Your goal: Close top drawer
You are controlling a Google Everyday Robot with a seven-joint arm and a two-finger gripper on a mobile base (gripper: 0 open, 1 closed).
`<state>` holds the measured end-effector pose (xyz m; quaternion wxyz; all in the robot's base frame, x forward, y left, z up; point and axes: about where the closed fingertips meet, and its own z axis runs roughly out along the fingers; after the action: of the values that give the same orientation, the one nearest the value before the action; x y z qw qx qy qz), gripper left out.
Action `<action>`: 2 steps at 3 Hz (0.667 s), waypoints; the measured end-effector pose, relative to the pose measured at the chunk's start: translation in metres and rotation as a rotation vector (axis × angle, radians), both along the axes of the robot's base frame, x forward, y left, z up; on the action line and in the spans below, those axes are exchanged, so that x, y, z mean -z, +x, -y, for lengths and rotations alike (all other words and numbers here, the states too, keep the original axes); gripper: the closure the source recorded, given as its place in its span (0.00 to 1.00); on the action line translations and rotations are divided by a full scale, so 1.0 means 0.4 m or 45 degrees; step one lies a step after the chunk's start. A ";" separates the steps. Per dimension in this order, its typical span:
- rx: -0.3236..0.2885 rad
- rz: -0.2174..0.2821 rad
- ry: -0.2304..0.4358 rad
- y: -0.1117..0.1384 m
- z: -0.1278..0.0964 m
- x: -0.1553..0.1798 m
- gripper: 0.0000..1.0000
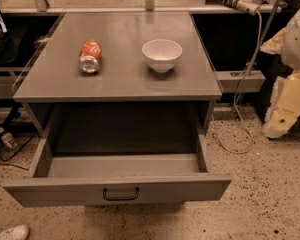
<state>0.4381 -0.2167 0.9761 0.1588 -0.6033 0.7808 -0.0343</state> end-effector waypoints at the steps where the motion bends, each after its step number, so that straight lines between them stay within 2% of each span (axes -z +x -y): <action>1: 0.000 0.000 0.000 0.000 0.000 0.000 0.00; 2: 0.000 0.000 0.000 0.000 0.000 0.000 0.19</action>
Offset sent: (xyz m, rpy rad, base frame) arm 0.0000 0.0000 0.0000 0.0000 0.0000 0.0000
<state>0.4381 -0.2167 0.9761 0.1589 -0.6033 0.7808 -0.0343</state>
